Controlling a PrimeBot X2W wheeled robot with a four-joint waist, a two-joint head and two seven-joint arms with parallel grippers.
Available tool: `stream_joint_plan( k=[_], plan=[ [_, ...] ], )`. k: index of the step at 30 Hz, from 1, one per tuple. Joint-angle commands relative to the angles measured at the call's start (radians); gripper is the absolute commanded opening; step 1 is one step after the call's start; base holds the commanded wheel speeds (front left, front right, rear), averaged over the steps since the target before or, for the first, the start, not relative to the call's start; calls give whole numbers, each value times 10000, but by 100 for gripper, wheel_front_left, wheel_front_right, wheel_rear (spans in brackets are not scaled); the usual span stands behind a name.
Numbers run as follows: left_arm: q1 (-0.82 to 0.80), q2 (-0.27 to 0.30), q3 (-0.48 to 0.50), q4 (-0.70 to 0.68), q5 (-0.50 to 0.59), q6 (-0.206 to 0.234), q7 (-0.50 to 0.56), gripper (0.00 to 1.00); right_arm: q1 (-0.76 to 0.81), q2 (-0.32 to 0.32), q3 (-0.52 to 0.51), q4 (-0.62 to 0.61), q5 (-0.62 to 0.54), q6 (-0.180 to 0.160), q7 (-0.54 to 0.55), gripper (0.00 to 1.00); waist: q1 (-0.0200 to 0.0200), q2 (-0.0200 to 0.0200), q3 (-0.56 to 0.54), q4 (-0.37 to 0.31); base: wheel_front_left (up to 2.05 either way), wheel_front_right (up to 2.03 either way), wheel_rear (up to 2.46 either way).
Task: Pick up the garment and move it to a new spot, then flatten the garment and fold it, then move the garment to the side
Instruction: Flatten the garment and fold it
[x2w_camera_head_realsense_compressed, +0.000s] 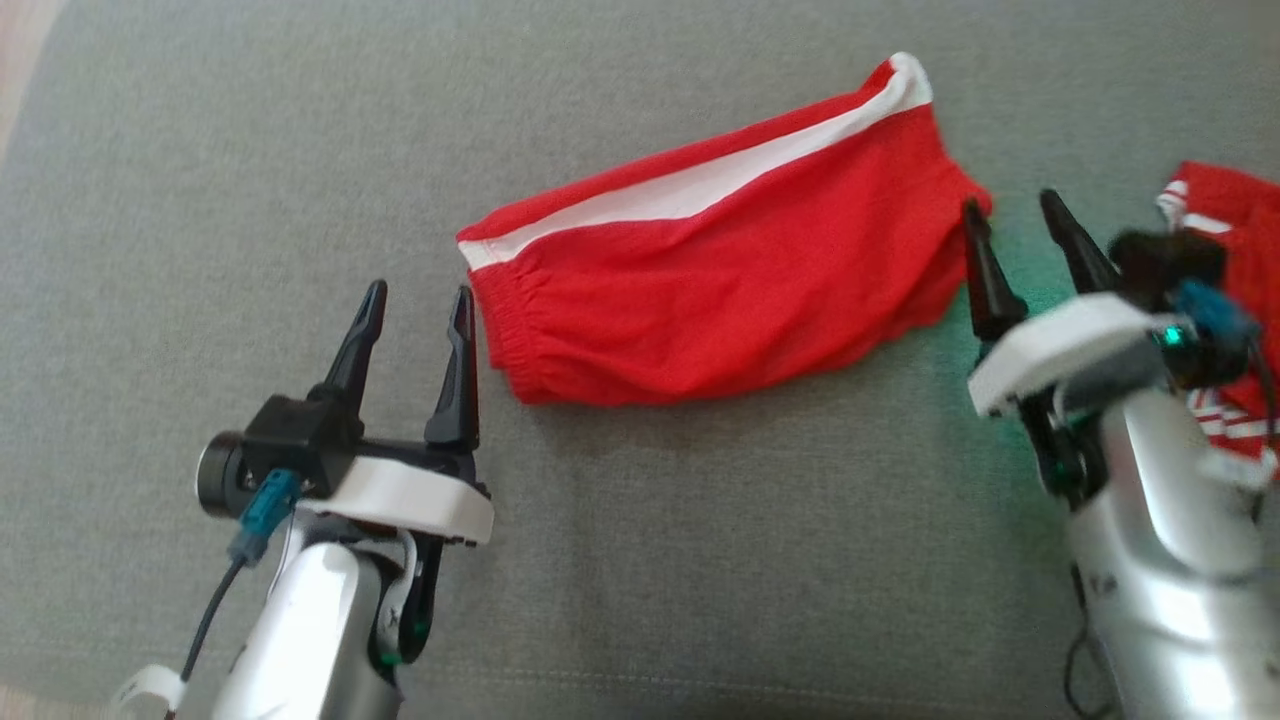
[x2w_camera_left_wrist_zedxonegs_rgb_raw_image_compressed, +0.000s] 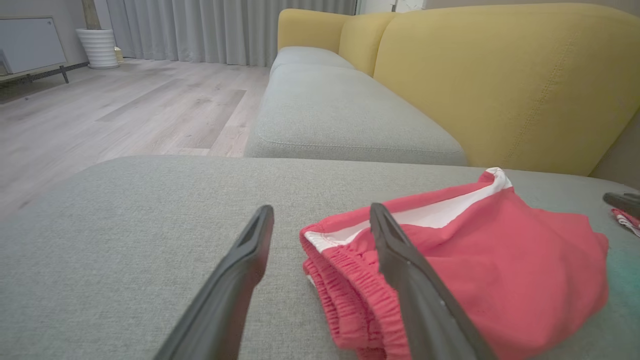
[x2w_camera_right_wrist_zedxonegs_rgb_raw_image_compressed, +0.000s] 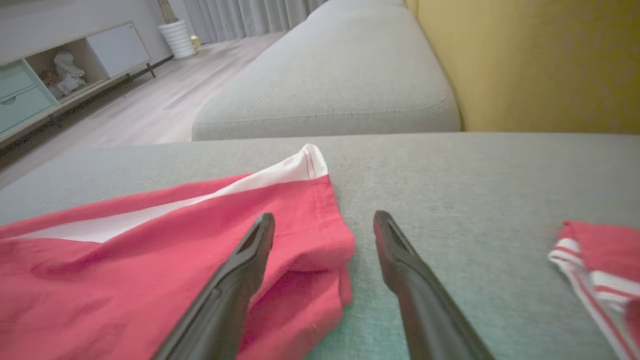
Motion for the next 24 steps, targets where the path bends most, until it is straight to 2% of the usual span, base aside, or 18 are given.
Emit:
stream_joint_plan(
  k=[1, 6, 11, 12, 13, 14, 19, 24],
  plan=[
    [-417, 75, 329, -278, 140, -55, -55, 100, -457, 35, 250, 242, 60, 67, -110, 100, 0, 0, 214, 164, 0, 0, 0],
    [-559, -63, 322, -151, 172, -173, -55, 100, -1433, 151, 64, 2490, -124, 67, 151, 100, 0, 0, 315, 313, 0, 0, 0],
    [-537, -143, 433, -119, 192, -245, -55, 100, -1657, 330, 274, 3716, 11, 67, 325, 100, 0, 0, 322, 301, 0, 0, 0],
    [-526, -152, 469, -115, 203, -253, -55, 100, -1670, 367, 358, 3851, 106, 67, 334, 91, 0, 0, 309, 270, 0, 0, 0],
    [-509, -161, 506, -110, 214, -260, -55, 100, -1674, 396, 472, 3979, 194, 67, 374, 42, 0, 0, 296, 233, 0, 0, 0],
    [-496, -168, 534, -103, 230, -270, -55, 100, -1685, 423, 560, 4059, 329, 67, 359, 0, 0, 0, 280, 197, 0, 0, 0],
    [-433, -206, 626, -101, 315, -325, -55, 100, -1613, 485, 1048, 4195, 942, 67, 152, 0, 0, 0, 176, 11, 0, 0, 0],
    [-240, -205, 777, -107, 392, -348, -55, 100, -891, 479, 1272, 3640, 1401, 67, -586, 0, 0, 0, -40, -229, 0, 0, 0]
  ],
)
